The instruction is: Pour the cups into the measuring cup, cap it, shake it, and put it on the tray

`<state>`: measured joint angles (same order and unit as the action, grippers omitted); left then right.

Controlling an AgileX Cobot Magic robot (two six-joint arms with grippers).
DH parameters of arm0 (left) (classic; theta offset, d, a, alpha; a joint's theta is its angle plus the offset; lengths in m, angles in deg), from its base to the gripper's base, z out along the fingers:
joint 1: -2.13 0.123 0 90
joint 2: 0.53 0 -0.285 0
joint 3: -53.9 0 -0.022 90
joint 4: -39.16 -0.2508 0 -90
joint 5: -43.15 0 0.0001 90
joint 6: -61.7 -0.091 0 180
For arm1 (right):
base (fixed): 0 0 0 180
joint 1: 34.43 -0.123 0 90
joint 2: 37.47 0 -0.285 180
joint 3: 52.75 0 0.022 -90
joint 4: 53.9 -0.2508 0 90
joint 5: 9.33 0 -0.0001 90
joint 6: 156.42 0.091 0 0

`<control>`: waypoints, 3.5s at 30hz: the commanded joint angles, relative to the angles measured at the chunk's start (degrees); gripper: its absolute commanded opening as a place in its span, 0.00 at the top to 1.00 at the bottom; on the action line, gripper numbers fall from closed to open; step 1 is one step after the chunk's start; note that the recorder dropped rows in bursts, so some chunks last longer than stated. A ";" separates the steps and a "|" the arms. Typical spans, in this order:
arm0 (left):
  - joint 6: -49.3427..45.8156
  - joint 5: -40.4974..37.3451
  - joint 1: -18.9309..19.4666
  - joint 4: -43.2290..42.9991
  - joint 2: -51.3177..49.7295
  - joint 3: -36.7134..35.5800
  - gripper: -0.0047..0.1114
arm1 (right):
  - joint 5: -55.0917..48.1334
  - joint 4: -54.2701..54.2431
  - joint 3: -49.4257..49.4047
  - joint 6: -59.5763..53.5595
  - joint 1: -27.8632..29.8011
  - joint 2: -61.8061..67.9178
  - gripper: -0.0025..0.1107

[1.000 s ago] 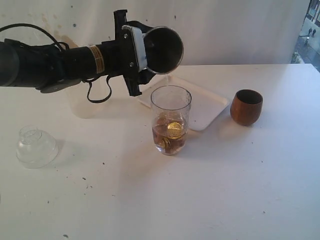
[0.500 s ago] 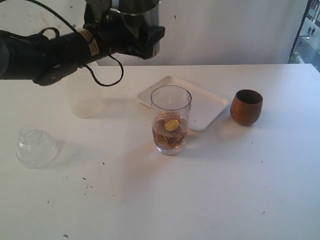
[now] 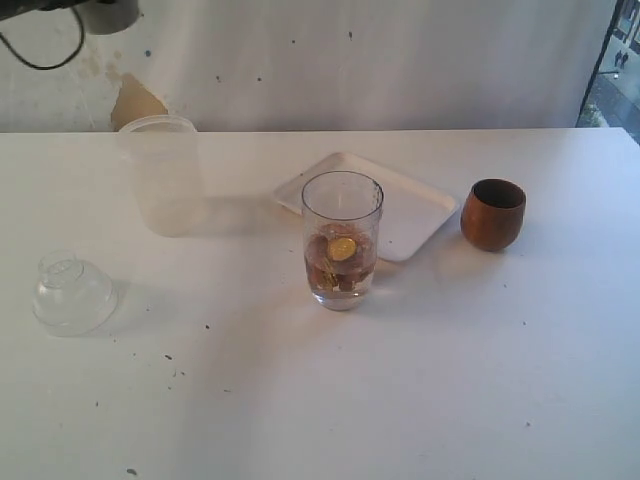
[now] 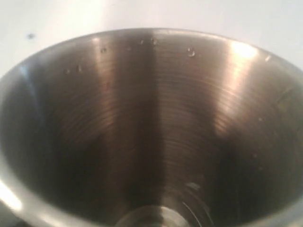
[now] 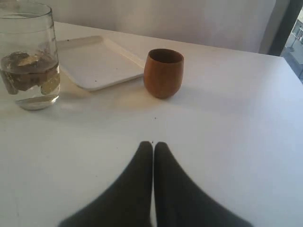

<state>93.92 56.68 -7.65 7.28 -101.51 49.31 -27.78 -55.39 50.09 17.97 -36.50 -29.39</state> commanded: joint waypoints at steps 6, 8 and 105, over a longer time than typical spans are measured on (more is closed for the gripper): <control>-4.95 18.84 16.72 4.98 -1.74 -18.22 0.96 | 0.52 -0.18 -0.06 0.00 -0.14 -0.29 0.97; -11.82 21.40 18.45 10.84 -6.23 -21.26 0.96 | 0.52 -0.18 -0.06 0.00 -0.14 -0.29 0.97; -4.27 31.59 16.33 -13.94 -11.94 -45.54 0.93 | 0.42 -0.18 -0.06 0.01 -0.14 -0.29 0.97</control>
<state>88.07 88.94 8.97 -0.28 -113.53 3.65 -27.89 -55.39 50.09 17.97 -36.50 -29.39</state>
